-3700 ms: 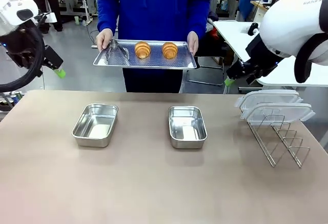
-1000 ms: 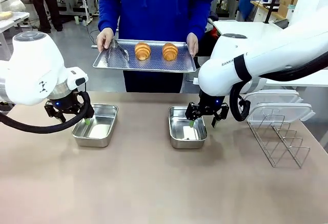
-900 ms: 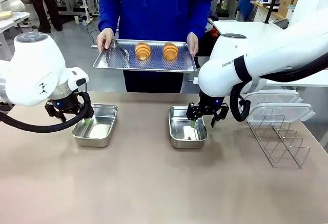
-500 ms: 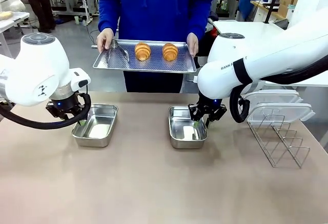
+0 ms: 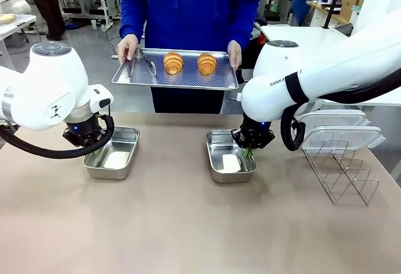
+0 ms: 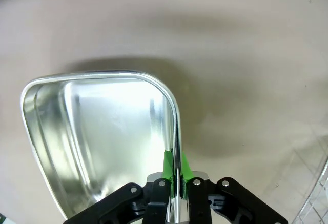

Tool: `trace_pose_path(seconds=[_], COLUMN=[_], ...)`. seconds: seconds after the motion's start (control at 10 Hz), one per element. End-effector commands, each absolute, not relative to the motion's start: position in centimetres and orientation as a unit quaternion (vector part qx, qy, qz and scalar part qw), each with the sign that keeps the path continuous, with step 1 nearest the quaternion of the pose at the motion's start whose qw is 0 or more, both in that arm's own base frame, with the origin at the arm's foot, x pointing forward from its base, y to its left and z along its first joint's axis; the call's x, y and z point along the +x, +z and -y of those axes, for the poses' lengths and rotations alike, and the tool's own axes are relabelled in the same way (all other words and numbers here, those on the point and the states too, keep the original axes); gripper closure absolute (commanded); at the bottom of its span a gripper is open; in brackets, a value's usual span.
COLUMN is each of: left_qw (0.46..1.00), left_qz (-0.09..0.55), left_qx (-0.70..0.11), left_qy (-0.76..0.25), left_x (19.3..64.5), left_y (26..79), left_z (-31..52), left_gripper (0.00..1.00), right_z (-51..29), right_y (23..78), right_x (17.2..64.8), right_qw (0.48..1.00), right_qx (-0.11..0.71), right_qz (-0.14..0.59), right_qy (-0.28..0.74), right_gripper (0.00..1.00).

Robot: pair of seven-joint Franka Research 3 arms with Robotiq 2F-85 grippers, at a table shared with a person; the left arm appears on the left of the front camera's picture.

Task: Place the bread in airtight containers.
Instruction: Lift both Airtight Container.

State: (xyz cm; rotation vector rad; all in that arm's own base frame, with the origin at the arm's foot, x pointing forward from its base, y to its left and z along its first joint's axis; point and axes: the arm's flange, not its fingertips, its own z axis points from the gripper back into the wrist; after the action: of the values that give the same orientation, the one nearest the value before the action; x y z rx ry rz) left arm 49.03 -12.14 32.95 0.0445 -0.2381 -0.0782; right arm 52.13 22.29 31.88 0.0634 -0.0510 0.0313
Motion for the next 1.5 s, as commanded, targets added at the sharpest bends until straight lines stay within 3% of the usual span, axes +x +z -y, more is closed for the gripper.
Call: trace_pose_path(seconds=[0.0,0.3,0.4,0.5,0.9,1.4], left_qw=[0.993,0.995,0.992,0.992,0.989,0.989], left_qz=[0.11,0.103,0.118,0.121,0.135,0.138], left_qx=[0.017,-0.01,0.019,0.003,-0.053,-0.047], left_qy=[-0.033,-0.012,-0.036,-0.035,-0.011,-0.014], left_x=[49.1,49.4,49.0,48.6,46.2,45.5], left_y=[32.9,33.3,33.0,34.6,43.6,47.6], left_z=[12.4,12.2,12.2,11.7,10.9,11.2], left_gripper=[1.0,1.0,1.0,0.95,0.95,0.95], right_z=[-22.4,-22.3,-21.9,-21.5,-20.2,-19.0], right_y=[31.9,32.1,32.6,34.0,42.3,47.9], right_x=[51.4,51.6,51.7,51.7,50.4,49.7], right_qw=[0.999,0.999,0.999,0.998,0.999,0.998], right_qx=[0.013,-0.005,-0.008,-0.013,-0.005,0.027], right_qz=[0.041,0.045,0.05,0.053,0.037,0.052], right_qy=[-0.005,-0.005,-0.001,-0.001,0.024,0.014], right_gripper=[1.0,1.0,1.0,1.0,1.0,1.0])
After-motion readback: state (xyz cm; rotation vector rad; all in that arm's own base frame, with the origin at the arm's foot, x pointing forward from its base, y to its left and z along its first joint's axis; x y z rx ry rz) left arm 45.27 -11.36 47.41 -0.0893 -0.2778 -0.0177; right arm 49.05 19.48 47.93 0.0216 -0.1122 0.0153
